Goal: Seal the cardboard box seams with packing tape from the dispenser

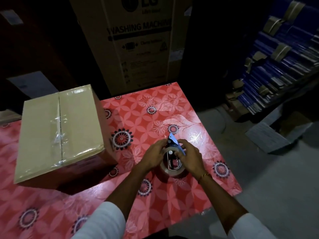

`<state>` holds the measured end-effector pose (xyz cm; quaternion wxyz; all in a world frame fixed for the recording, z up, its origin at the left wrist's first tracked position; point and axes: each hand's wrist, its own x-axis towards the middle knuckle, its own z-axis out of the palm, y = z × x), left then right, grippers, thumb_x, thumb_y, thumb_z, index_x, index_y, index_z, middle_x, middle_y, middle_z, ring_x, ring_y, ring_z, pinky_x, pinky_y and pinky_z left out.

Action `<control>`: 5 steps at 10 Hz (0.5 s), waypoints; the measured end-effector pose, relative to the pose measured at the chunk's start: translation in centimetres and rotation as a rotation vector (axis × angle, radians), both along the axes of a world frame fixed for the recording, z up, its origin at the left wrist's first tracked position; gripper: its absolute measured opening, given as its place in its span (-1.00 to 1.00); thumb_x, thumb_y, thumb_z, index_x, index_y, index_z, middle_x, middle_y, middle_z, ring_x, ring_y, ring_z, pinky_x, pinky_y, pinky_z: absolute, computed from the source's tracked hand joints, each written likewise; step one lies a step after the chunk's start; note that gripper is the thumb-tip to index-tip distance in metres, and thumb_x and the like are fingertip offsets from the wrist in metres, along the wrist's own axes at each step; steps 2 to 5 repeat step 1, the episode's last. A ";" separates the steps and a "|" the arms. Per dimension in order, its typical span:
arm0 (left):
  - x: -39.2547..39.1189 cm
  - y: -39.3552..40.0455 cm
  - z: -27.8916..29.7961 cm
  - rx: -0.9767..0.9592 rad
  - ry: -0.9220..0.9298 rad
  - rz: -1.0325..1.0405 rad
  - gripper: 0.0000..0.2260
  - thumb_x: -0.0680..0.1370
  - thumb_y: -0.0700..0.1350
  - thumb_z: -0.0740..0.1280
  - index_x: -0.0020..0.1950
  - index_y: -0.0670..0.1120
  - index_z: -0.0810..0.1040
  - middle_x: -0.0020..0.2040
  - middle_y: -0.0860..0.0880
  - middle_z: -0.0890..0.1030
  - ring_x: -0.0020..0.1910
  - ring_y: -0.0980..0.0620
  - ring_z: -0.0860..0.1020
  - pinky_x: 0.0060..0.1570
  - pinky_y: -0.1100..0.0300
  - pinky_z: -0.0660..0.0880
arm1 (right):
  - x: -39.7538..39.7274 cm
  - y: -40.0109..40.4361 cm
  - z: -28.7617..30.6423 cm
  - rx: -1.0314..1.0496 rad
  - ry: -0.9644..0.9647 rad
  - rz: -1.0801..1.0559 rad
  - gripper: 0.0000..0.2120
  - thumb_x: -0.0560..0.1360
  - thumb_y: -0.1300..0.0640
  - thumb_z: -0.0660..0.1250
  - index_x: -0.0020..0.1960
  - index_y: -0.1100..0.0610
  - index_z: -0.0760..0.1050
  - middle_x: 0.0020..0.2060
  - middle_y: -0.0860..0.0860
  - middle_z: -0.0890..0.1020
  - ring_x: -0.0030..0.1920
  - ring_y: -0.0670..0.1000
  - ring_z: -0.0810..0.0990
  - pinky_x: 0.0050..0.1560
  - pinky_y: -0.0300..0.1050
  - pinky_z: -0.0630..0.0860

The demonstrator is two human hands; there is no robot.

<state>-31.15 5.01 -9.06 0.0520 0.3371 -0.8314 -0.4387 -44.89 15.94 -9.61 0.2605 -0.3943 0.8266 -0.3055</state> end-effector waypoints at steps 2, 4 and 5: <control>0.2 -0.5 -0.1 0.007 -0.036 0.094 -0.68 0.64 -0.28 0.18 0.39 -0.22 0.47 0.37 -0.23 0.53 0.34 -0.22 0.49 0.32 -0.04 0.42 | -0.2 -0.2 0.2 -0.031 -0.021 -0.017 -0.56 0.54 0.09 0.44 0.40 0.10 0.50 0.27 0.06 0.61 0.20 0.10 0.60 0.13 -0.08 0.50; 0.2 -0.5 -0.1 0.007 -0.036 0.094 -0.68 0.64 -0.28 0.18 0.39 -0.22 0.47 0.37 -0.23 0.53 0.34 -0.22 0.49 0.32 -0.04 0.42 | -0.2 -0.2 0.2 -0.031 -0.021 -0.017 -0.56 0.54 0.09 0.44 0.40 0.10 0.50 0.27 0.06 0.61 0.20 0.10 0.60 0.13 -0.08 0.50; 0.2 -0.5 -0.1 0.007 -0.036 0.094 -0.68 0.64 -0.28 0.18 0.39 -0.22 0.47 0.37 -0.23 0.53 0.34 -0.22 0.49 0.32 -0.04 0.42 | -0.2 -0.2 0.2 -0.031 -0.021 -0.017 -0.56 0.54 0.09 0.44 0.40 0.10 0.50 0.27 0.06 0.61 0.20 0.10 0.60 0.13 -0.08 0.50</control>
